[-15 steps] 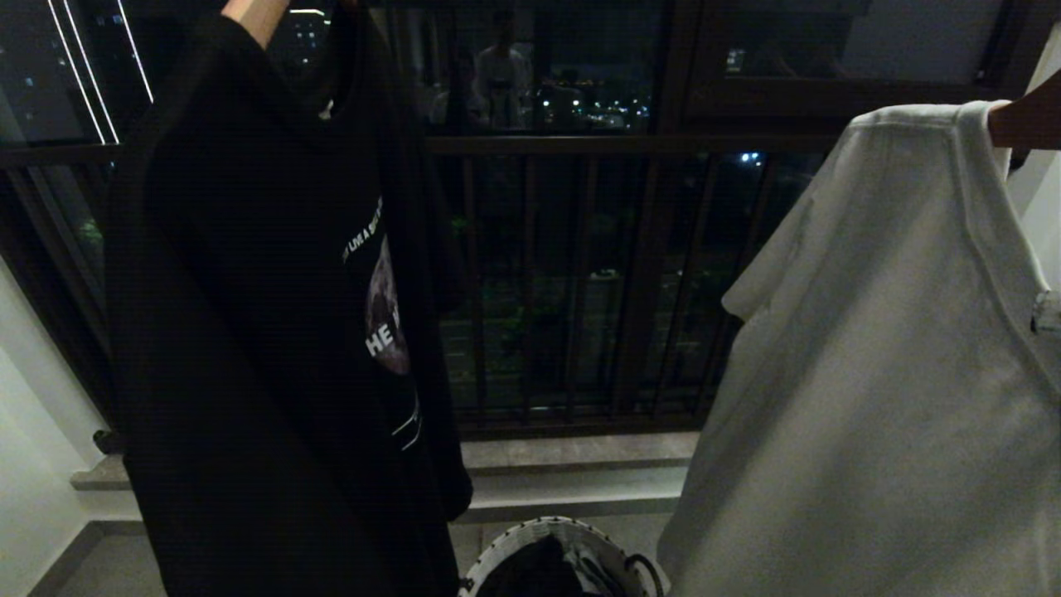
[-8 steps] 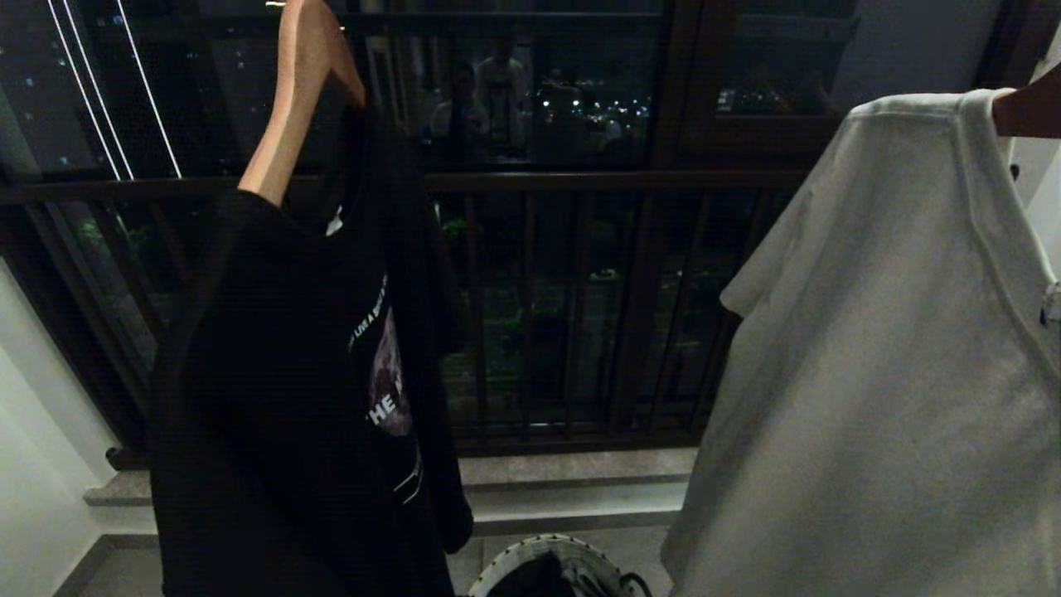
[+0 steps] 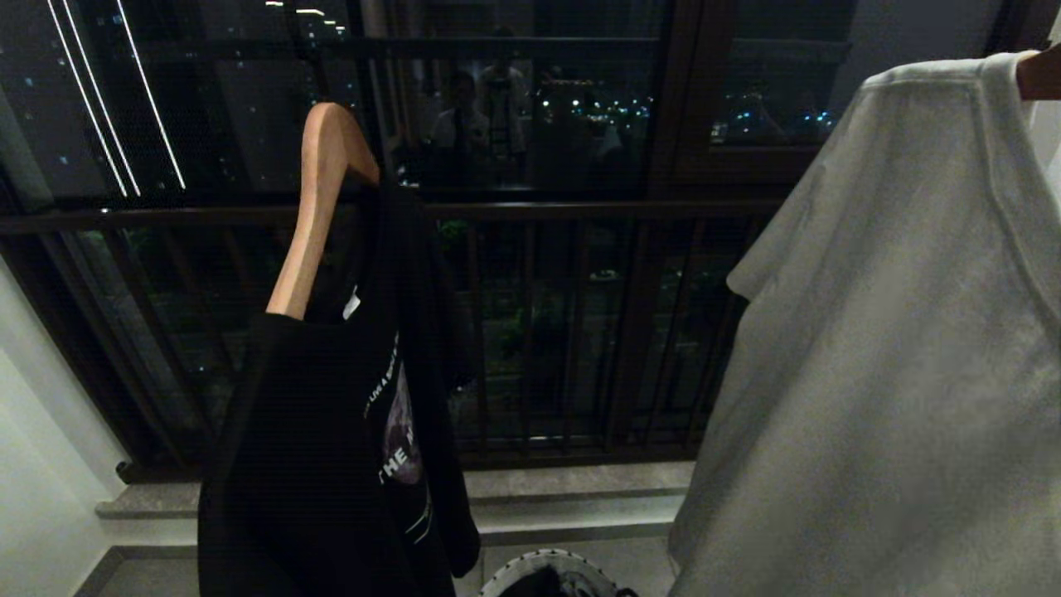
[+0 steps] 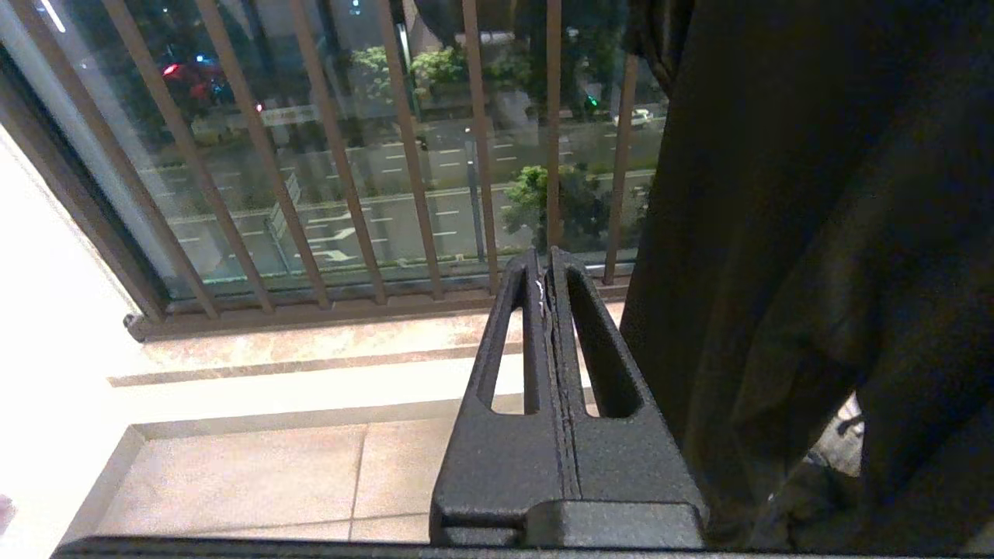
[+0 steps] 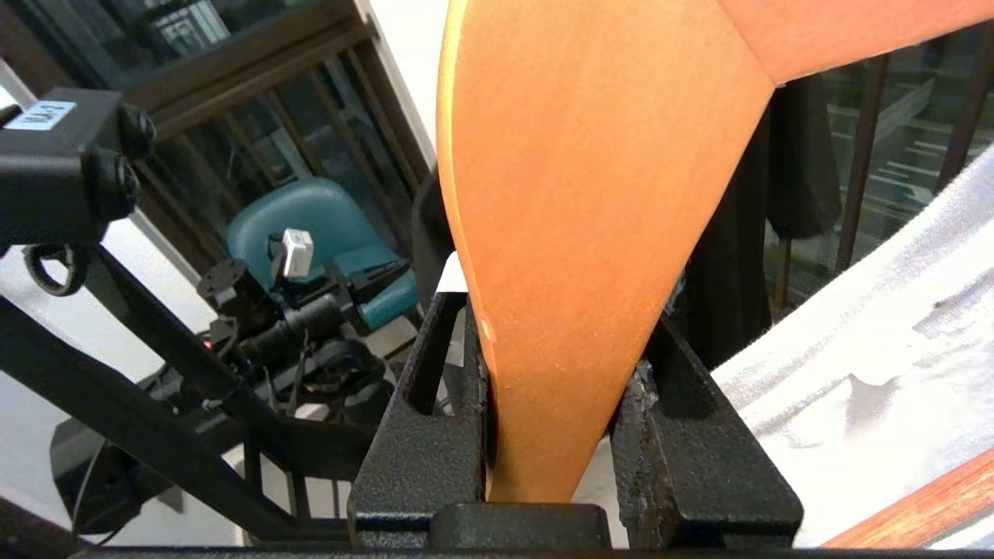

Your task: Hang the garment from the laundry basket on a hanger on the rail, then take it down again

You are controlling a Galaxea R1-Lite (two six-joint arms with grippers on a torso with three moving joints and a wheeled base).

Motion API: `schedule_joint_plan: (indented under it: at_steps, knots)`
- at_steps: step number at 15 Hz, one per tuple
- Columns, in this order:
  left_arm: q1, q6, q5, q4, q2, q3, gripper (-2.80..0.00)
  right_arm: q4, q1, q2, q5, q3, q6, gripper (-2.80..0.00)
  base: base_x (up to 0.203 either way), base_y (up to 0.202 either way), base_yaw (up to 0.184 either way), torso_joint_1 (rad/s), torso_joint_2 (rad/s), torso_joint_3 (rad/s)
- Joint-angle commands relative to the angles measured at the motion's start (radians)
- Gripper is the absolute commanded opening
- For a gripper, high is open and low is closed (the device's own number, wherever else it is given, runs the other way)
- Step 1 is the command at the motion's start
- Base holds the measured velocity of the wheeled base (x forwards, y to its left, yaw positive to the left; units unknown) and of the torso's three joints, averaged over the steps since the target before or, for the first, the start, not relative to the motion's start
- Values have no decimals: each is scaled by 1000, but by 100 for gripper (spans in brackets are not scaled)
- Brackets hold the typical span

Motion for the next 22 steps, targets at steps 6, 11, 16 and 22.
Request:
schedule_joint_plan:
  at_steps: [6,11,16,22]
  knots:
    - [0,-1,0,0,0,3,-280,-3,0,-4,0,-12,2,-280,0,0,0,162,-342,-185]
    - [0,0,0,0,0,3,-280,-14,-1,-4,0,-14,2,-280,0,0,0,155,-322,-170]
    - [0,0,0,0,0,3,-280,-15,-1,-3,0,-12,2,-280,0,0,0,150,-315,-162]
    - [0,0,0,0,0,3,-280,-37,-1,-13,-2,-9,2,-280,0,0,0,36,-74,-40]
